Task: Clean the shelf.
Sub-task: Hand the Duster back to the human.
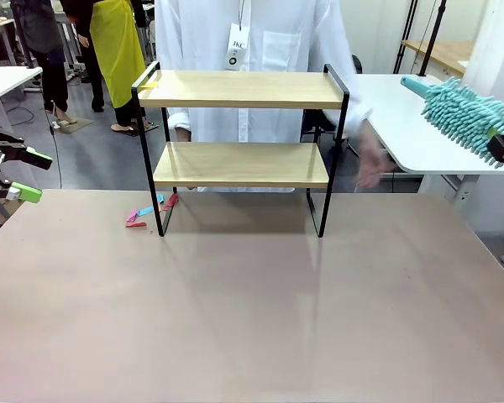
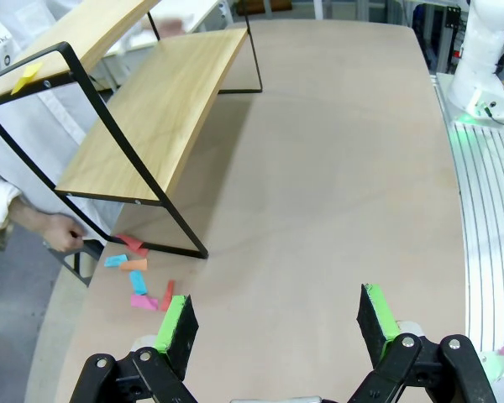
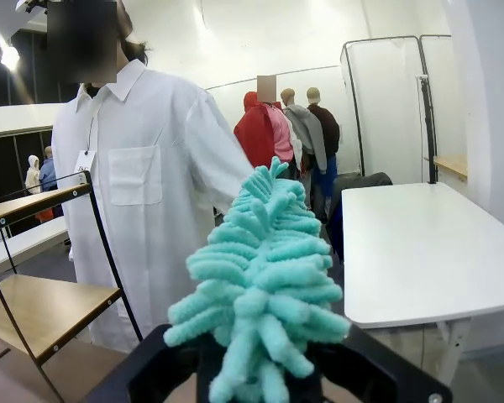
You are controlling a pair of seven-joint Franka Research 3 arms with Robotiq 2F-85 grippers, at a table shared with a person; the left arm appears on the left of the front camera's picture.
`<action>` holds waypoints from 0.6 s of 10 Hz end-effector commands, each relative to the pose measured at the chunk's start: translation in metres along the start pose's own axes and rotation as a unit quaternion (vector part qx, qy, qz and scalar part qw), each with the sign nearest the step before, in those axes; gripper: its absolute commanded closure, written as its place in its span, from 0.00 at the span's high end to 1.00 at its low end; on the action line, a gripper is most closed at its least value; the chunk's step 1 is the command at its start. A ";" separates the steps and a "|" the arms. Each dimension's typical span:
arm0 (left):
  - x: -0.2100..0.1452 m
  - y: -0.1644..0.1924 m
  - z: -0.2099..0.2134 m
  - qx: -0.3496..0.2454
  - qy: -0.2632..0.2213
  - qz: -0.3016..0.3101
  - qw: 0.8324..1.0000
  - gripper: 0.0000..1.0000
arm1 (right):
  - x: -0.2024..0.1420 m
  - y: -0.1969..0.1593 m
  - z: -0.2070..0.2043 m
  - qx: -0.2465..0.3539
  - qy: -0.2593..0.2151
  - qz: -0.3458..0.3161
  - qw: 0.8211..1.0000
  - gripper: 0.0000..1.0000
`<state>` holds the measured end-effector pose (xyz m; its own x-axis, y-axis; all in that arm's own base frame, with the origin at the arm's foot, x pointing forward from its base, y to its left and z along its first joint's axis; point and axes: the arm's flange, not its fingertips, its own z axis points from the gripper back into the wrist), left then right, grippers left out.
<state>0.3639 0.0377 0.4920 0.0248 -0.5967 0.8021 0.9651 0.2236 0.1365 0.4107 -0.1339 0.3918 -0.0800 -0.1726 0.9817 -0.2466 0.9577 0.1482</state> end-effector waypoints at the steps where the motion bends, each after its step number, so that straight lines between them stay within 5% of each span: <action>1: 0.000 0.001 -0.001 0.003 -0.016 -0.004 1.000 1.00 | 0.004 0.002 0.000 0.000 0.001 0.001 1.000 0.16; 6: 0.000 0.001 -0.001 0.003 -0.016 -0.004 1.000 1.00 | 0.004 0.002 0.000 0.000 0.001 0.001 1.000 0.16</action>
<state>0.3639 0.0377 0.4920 0.0248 -0.5967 0.8021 0.9651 0.2236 0.1365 0.4111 -0.1324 0.3929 -0.0817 -0.1720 0.9817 -0.2505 0.9569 0.1468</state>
